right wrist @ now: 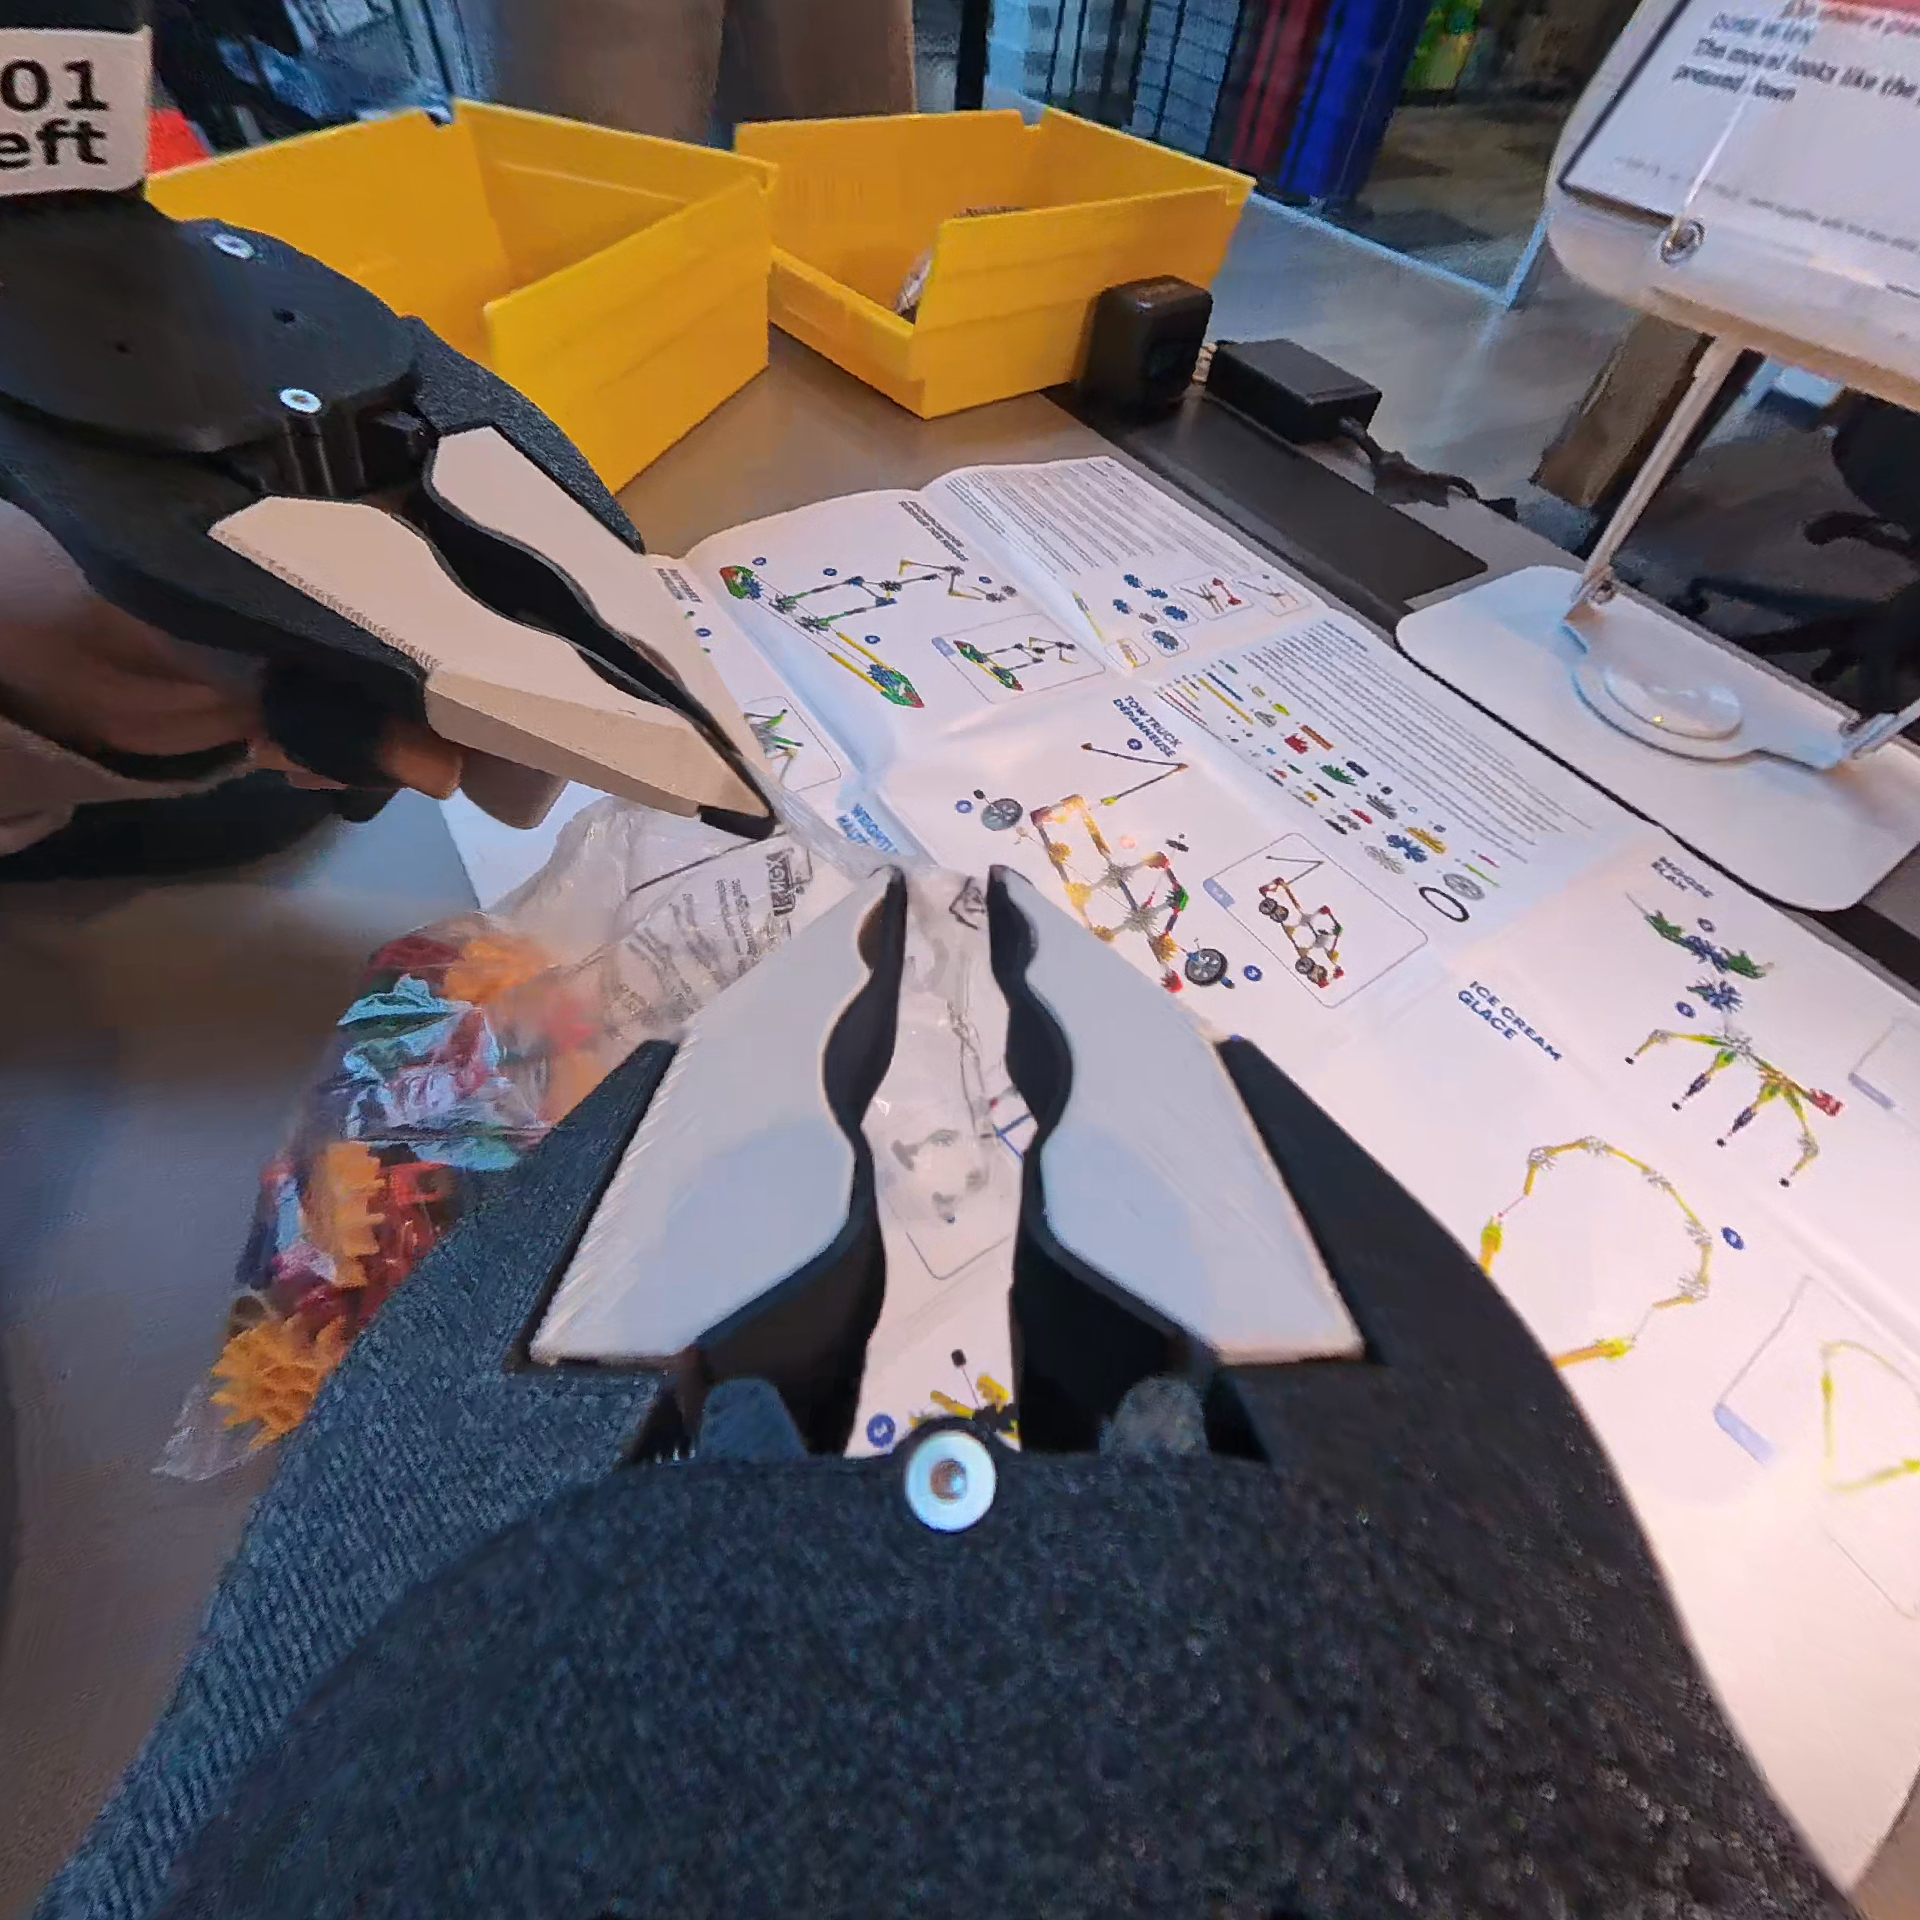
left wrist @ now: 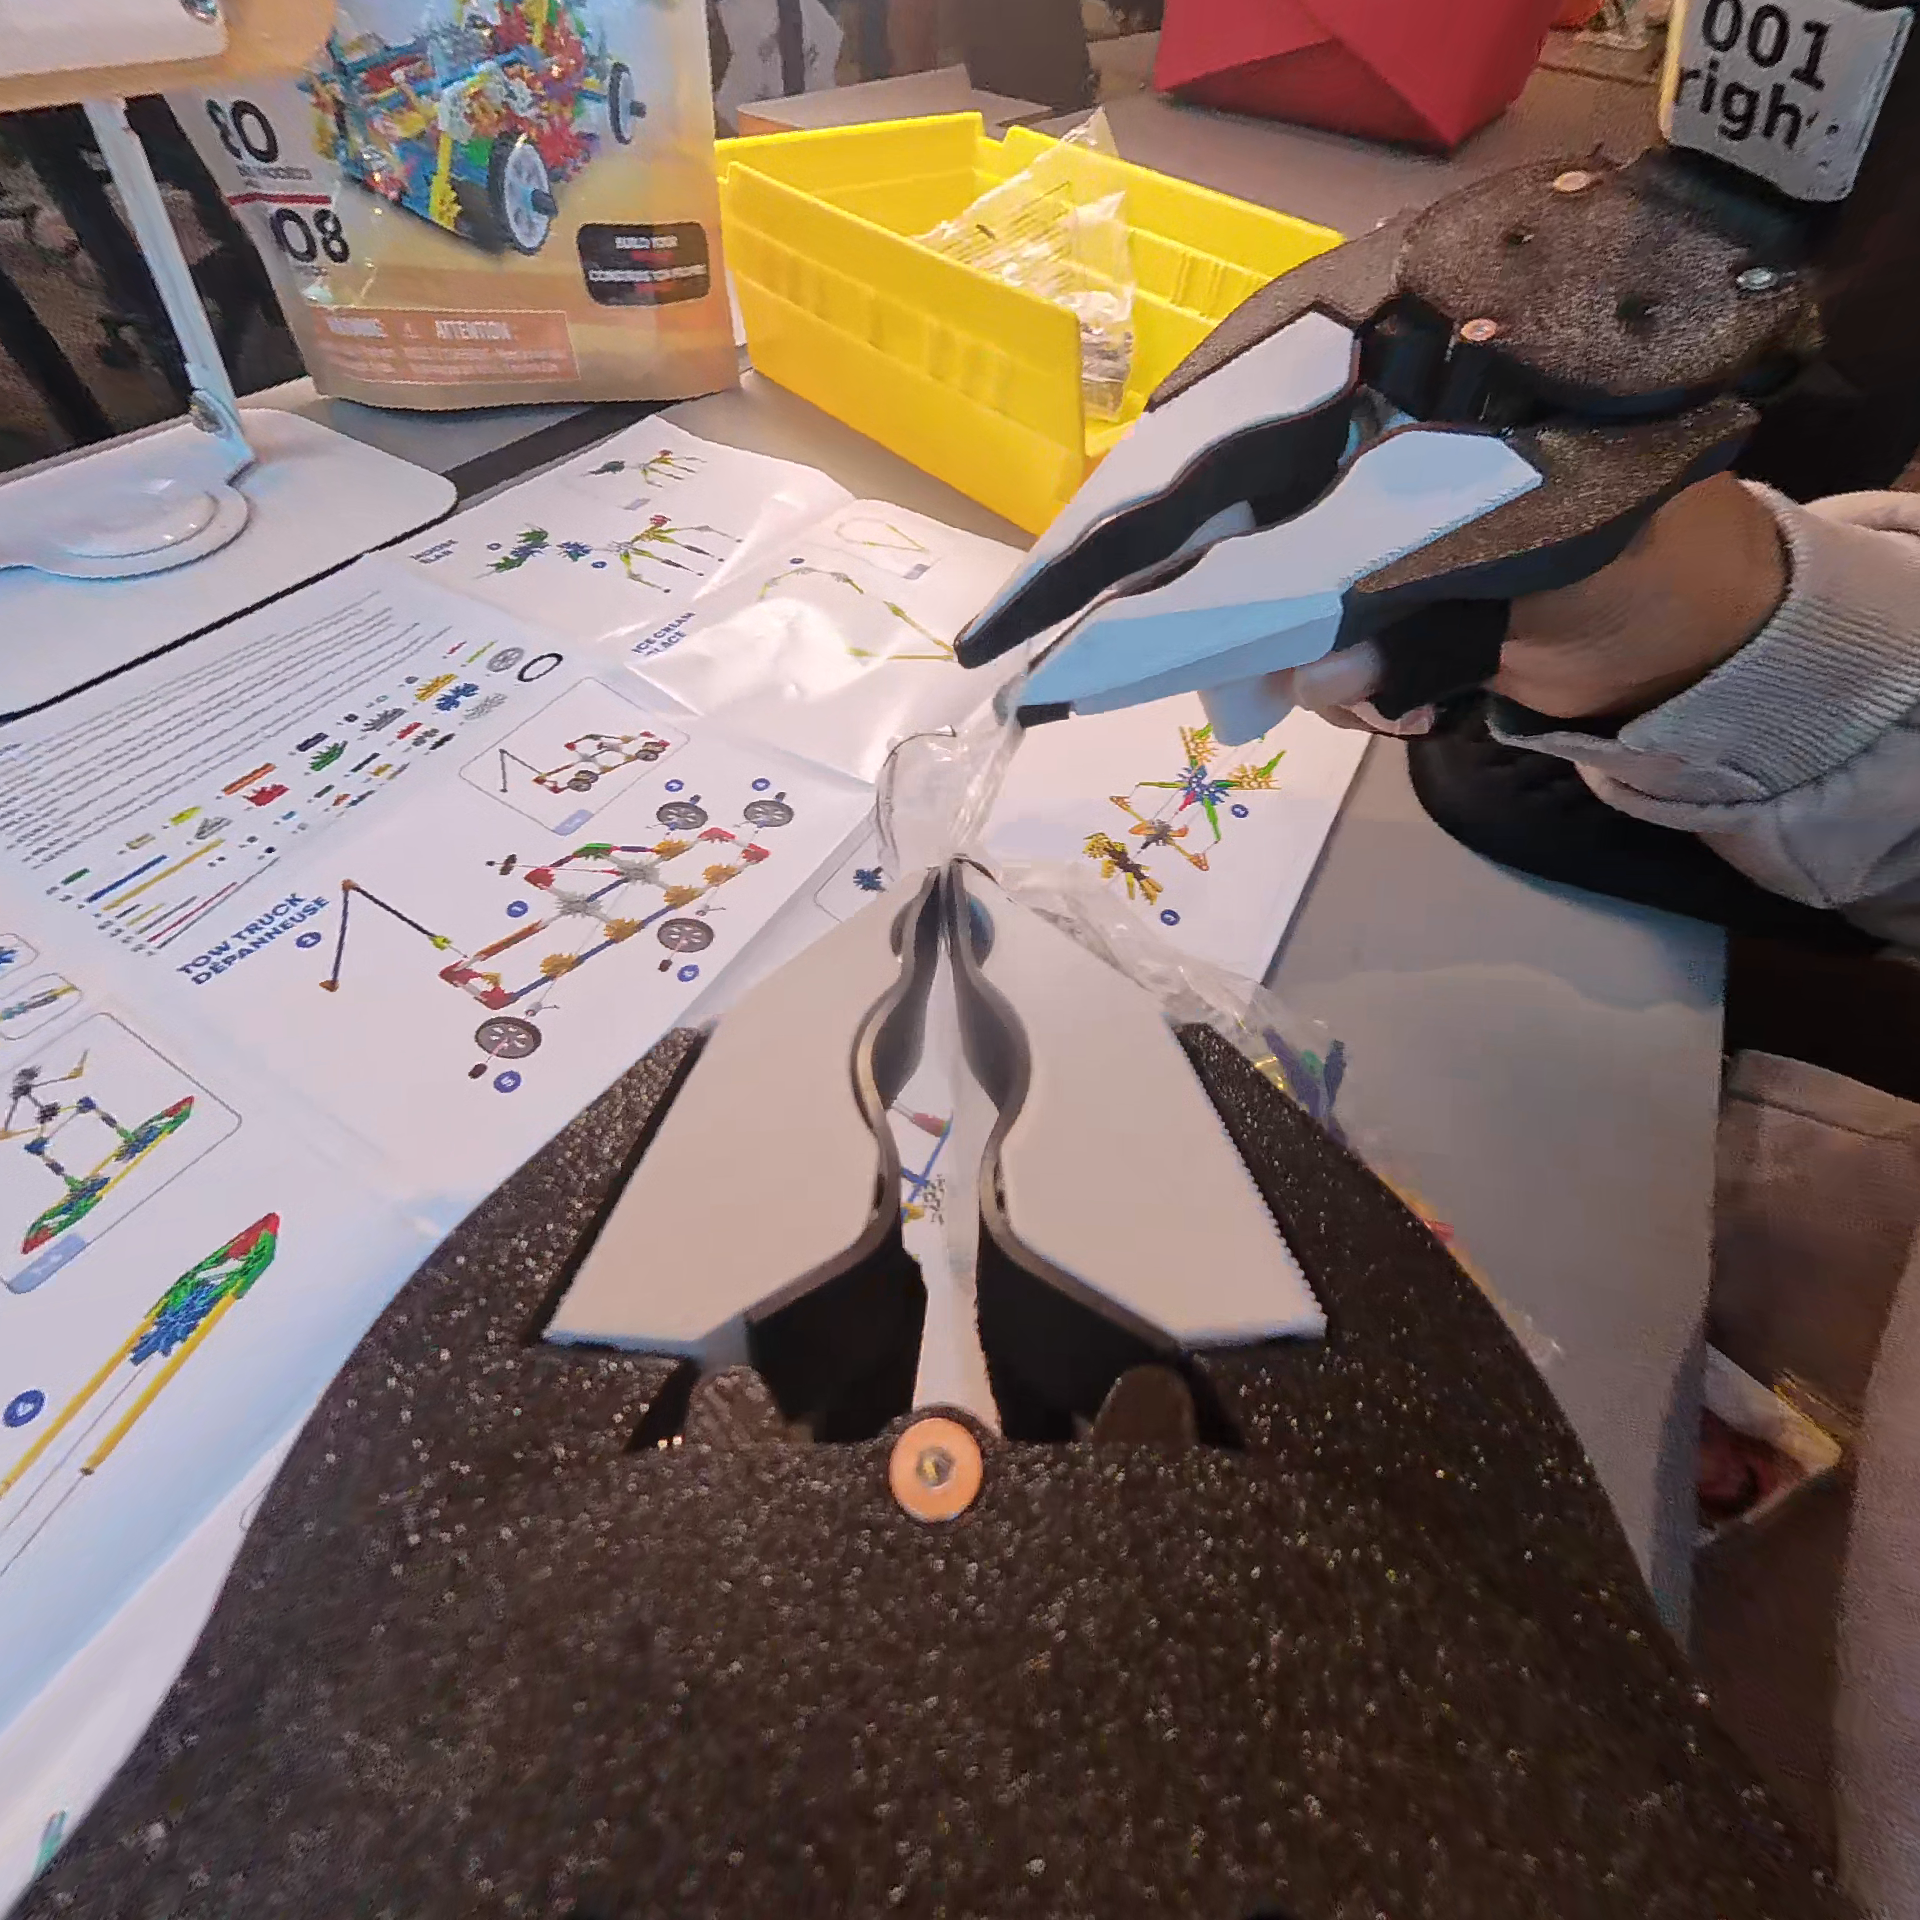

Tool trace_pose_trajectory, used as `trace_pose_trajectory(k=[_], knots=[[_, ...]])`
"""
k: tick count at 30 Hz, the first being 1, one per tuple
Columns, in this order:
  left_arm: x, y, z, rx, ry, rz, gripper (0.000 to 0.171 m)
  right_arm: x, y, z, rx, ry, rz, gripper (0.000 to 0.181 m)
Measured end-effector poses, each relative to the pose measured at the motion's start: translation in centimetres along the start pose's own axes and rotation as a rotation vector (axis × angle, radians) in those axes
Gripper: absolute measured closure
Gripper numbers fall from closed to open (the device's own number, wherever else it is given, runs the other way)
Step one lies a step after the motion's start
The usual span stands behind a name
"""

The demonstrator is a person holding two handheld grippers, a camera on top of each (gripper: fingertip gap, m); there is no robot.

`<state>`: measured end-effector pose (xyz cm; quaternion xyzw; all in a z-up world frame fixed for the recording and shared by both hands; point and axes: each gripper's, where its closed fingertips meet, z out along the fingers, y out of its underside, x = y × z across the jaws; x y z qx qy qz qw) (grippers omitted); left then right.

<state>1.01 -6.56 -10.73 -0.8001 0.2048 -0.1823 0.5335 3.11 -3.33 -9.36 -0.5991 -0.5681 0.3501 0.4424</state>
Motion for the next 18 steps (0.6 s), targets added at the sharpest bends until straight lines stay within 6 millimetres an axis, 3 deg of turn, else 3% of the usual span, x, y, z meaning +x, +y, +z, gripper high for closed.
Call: trace_pose_trajectory(k=[2, 6, 9, 13, 16, 18], knots=[[-1.2, 0.2, 0.7, 0.002, -0.035, -0.037, 0.171, 1.2, 0.5, 0.0, -0.016, 0.041, 0.049, 0.145], [-5.3, 0.4, 0.5, 0.018, -0.192, -0.095, 0.171, 3.7, 0.1, -2.6, -0.011, 0.215, 0.004, 0.133], [-6.5, -0.8, -1.3, 0.048, -0.24, -0.114, 0.141, 3.8, 1.1, -4.8, -0.044, 0.246, 0.017, 0.118], [-7.0, -2.0, -5.1, 0.071, -0.309, -0.102, 0.104, 2.2, 3.5, -7.2, -0.086, 0.238, 0.075, 0.105], [-6.3, -0.4, -8.0, 0.036, -0.361, -0.124, 0.082, 0.1, 5.0, -8.5, -0.096, 0.246, 0.122, 0.09], [-5.2, 1.0, -9.7, 0.044, -0.391, -0.162, 0.077, -2.1, 5.9, -8.7, -0.098, 0.244, 0.159, 0.078]])
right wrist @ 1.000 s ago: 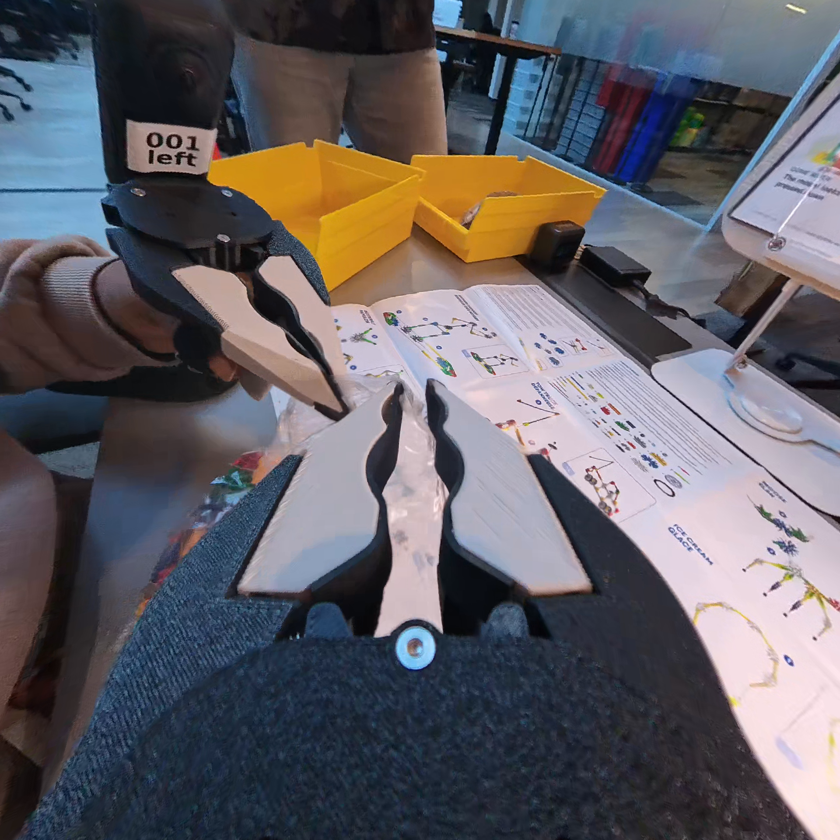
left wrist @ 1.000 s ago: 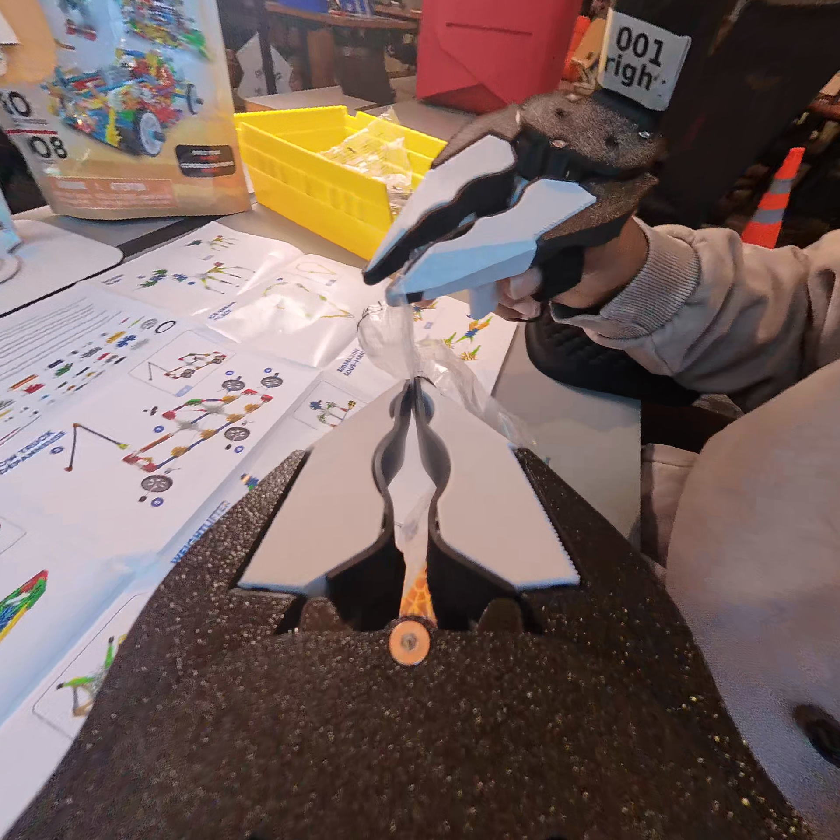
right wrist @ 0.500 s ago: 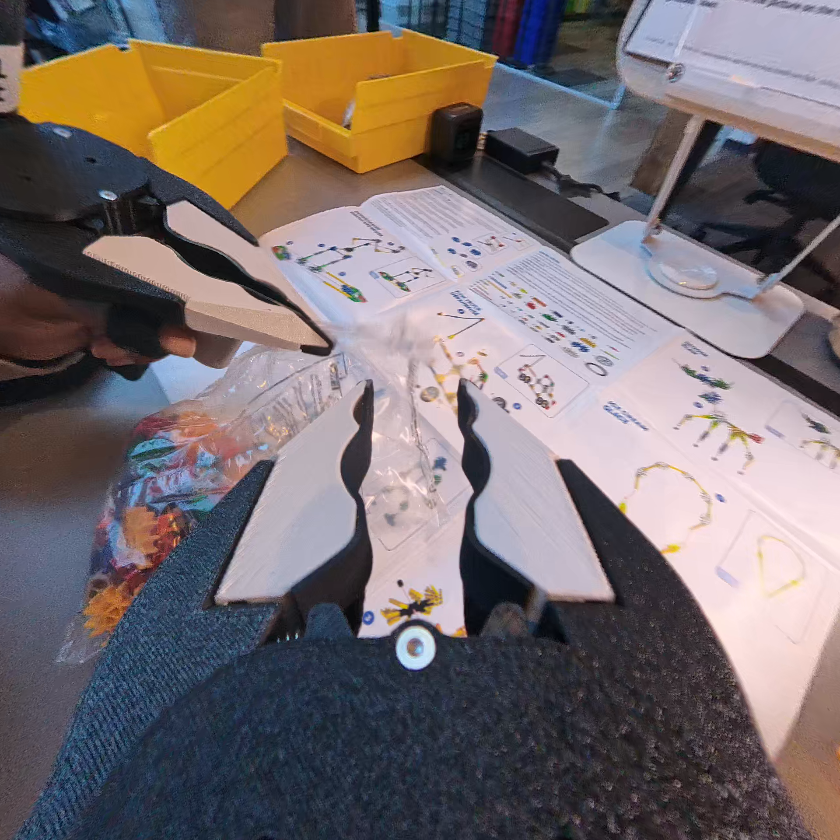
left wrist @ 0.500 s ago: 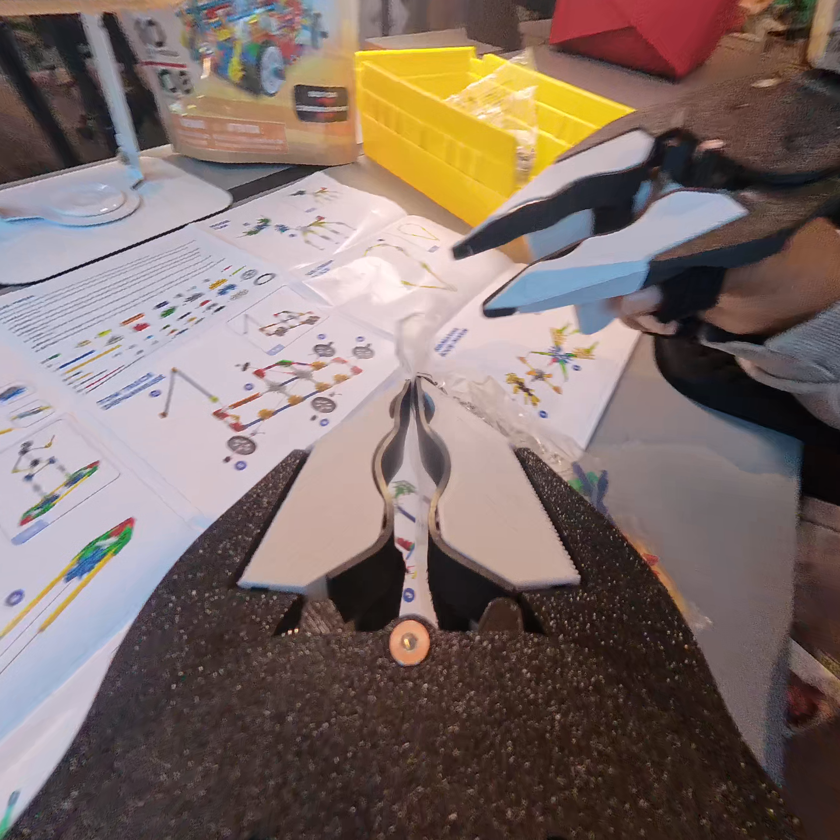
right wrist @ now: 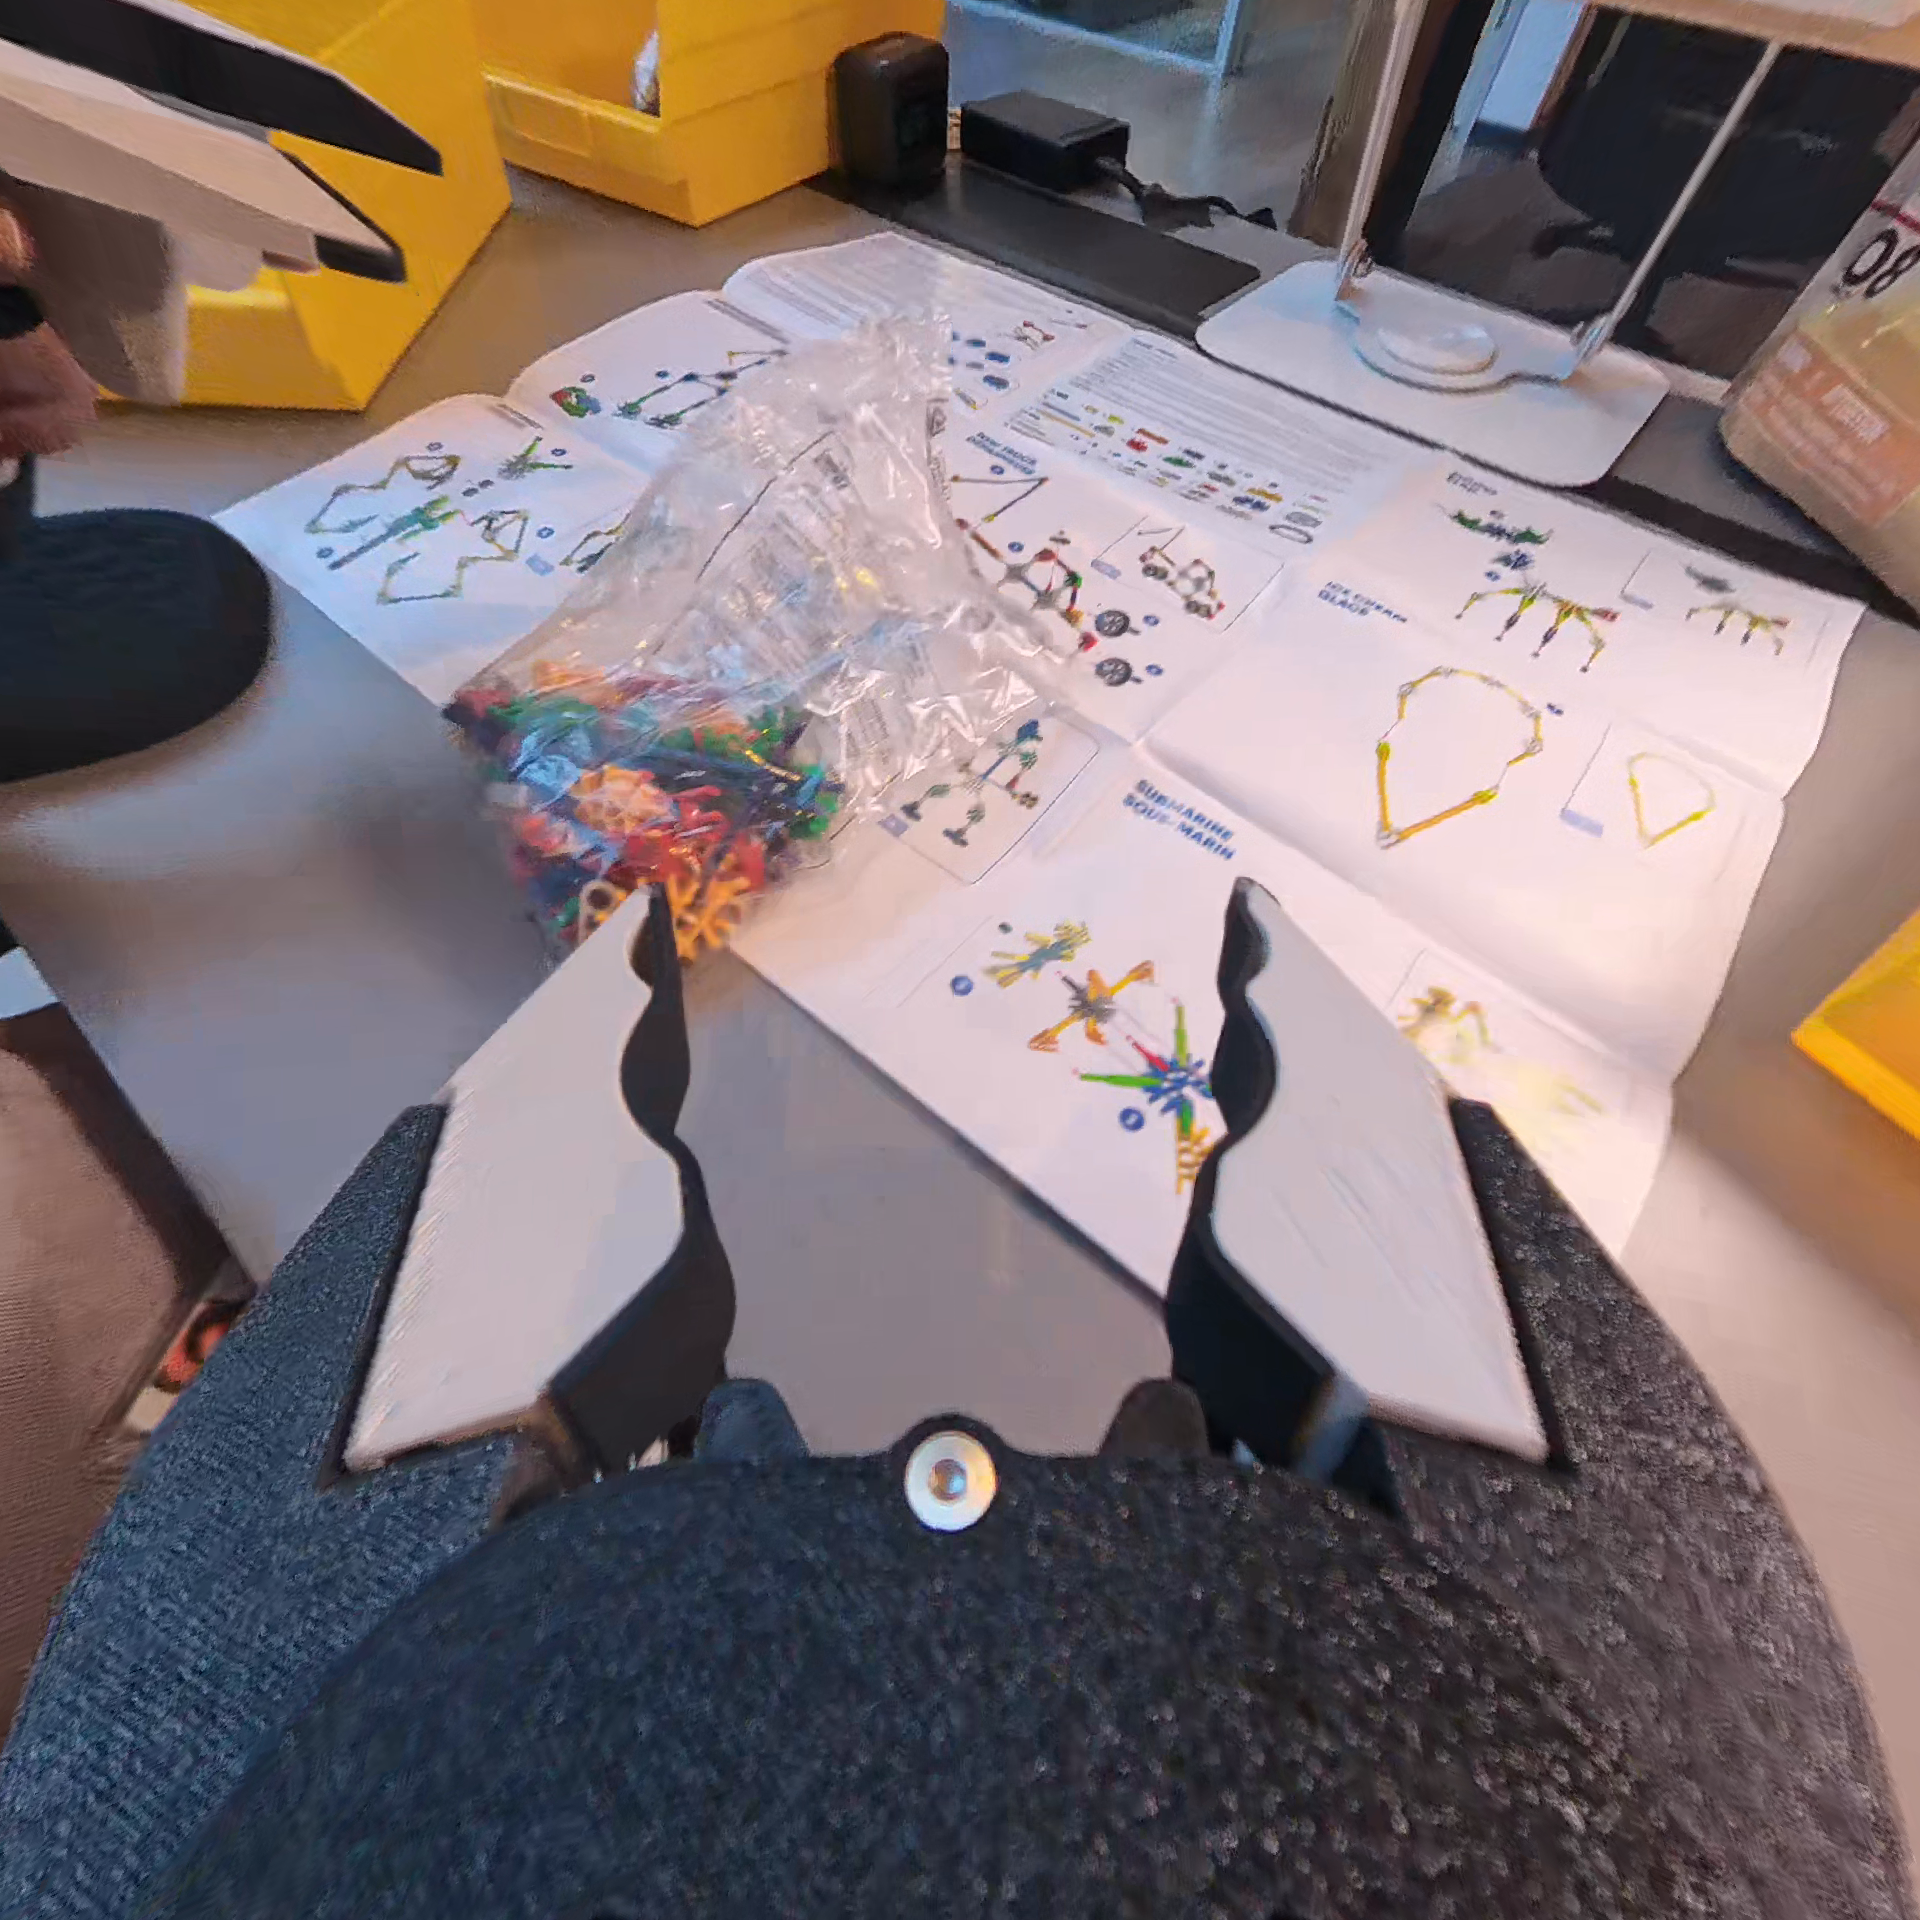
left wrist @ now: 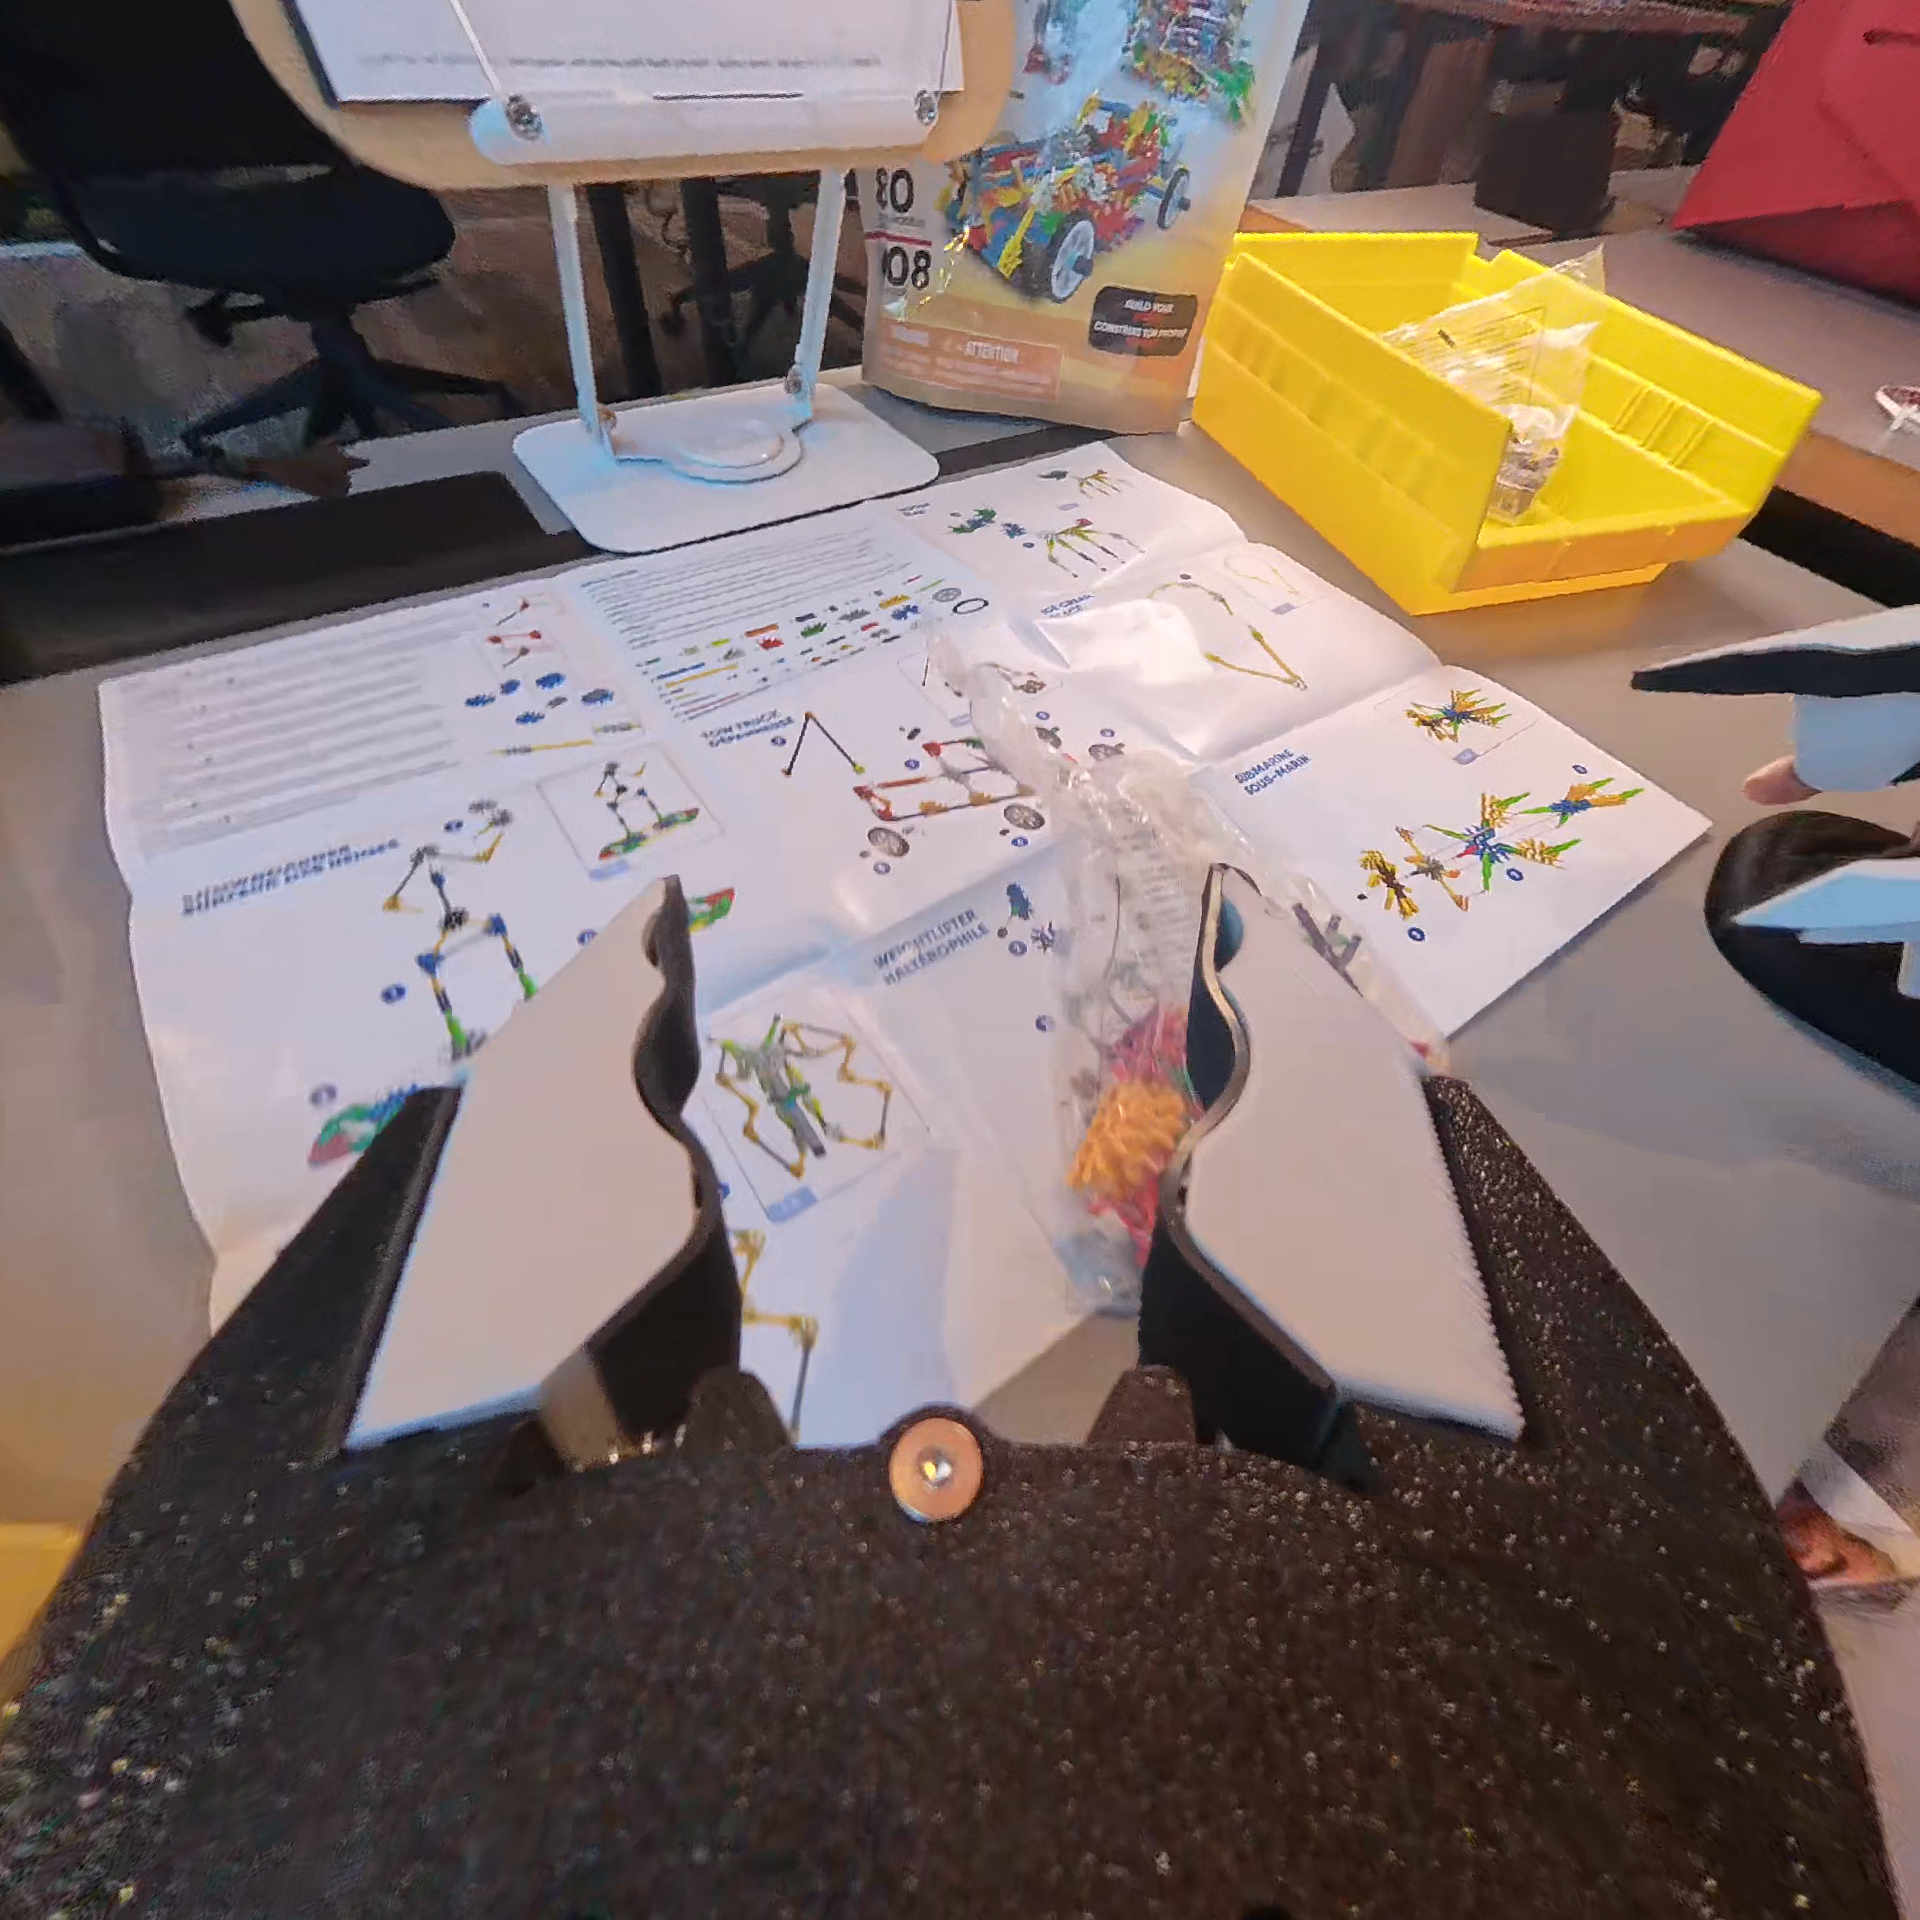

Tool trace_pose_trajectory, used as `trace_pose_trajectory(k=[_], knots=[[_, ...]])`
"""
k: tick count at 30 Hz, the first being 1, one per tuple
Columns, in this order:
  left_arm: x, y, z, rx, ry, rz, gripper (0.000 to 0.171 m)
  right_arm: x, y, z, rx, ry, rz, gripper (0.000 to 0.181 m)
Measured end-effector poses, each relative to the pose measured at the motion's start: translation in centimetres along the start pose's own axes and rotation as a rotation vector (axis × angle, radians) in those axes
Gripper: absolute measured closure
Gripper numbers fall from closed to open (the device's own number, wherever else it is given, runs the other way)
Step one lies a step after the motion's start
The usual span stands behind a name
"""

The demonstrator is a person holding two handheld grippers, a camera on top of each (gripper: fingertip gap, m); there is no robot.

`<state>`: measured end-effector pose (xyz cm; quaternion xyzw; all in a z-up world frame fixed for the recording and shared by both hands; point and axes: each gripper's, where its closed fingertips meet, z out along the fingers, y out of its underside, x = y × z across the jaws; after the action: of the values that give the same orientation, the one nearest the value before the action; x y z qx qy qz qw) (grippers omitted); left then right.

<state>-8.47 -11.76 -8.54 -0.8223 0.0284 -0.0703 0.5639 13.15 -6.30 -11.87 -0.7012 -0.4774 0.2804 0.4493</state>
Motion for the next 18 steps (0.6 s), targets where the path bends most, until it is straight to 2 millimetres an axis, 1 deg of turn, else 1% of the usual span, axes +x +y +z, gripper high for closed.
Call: trace_pose_trajectory(k=[2, 4, 6, 8, 11, 14, 18], knots=[[0.5, 2.0, -1.6, -0.019, -0.042, -0.02, 0.07, -1.8, 1.3, -0.2, -0.015, 0.011, 0.014, 0.067], [1.2, 3.9, -3.0, -0.026, -0.082, -0.044, 0.065, -3.1, 1.8, -0.2, -0.008, 0.025, 0.038, 0.059], [1.7, 5.3, -4.0, -0.025, -0.123, -0.065, 0.064, -4.1, 1.2, -0.2, 0.026, 0.035, 0.061, 0.056], [1.7, 6.4, -4.8, -0.024, -0.172, -0.071, 0.064, -4.8, 0.5, -0.3, 0.044, 0.055, 0.058, 0.056], [1.0, 7.8, -5.6, -0.055, -0.244, -0.049, 0.063, -5.3, 0.2, -0.5, 0.056, 0.074, 0.05, 0.057], [0.4, 8.3, -6.7, -0.05, -0.29, -0.054, 0.061, -5.5, 0.9, -0.4, 0.035, 0.07, 0.056, 0.057], [-0.2, 8.9, -7.6, -0.045, -0.318, -0.07, 0.06, -5.6, 0.9, -0.1, 0.027, 0.059, 0.051, 0.057]])
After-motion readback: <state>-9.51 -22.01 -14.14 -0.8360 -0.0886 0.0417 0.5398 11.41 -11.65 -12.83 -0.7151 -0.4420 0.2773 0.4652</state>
